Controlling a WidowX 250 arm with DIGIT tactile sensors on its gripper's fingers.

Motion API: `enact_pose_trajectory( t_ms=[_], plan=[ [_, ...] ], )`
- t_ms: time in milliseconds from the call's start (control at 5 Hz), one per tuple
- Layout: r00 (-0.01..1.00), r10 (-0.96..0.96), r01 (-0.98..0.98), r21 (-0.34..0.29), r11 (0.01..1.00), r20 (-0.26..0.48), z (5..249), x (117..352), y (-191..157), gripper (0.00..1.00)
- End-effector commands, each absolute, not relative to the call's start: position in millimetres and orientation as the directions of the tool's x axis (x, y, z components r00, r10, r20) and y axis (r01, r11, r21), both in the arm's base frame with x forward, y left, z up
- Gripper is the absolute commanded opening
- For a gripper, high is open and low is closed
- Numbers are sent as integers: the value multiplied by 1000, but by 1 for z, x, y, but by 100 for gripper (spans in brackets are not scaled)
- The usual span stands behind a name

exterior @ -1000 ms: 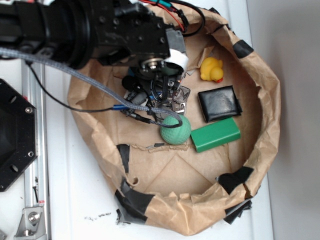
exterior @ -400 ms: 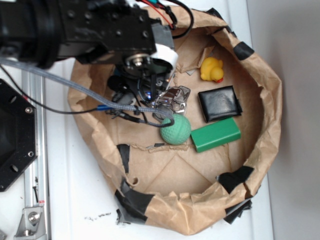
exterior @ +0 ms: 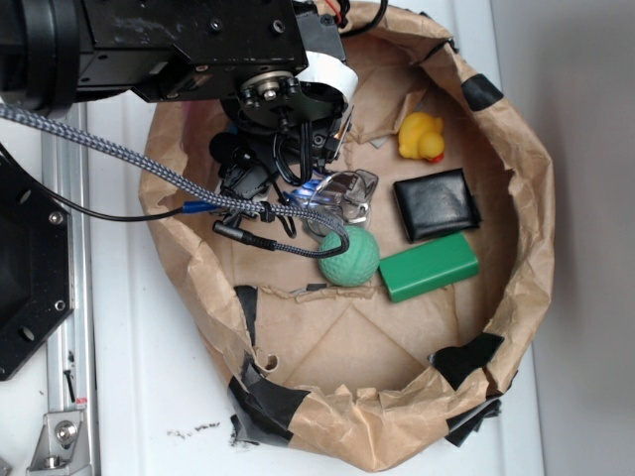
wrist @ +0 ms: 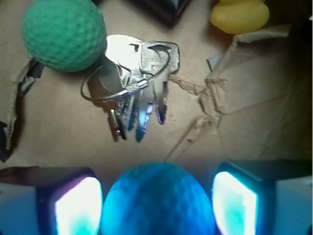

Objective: Grab the blue ball.

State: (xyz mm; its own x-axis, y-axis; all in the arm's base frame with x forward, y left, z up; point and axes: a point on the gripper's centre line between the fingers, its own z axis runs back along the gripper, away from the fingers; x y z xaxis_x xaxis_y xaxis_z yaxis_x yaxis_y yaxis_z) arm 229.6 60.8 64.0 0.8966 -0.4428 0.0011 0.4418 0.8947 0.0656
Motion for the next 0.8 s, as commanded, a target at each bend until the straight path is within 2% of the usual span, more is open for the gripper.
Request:
enact_pose_trajectory(
  t_ms=[0,600],
  plan=[
    [891,-455,453,84,888,2,57,232,55,100],
    [888,-459,459,65,886,-23,43,225,56,100]
  ],
)
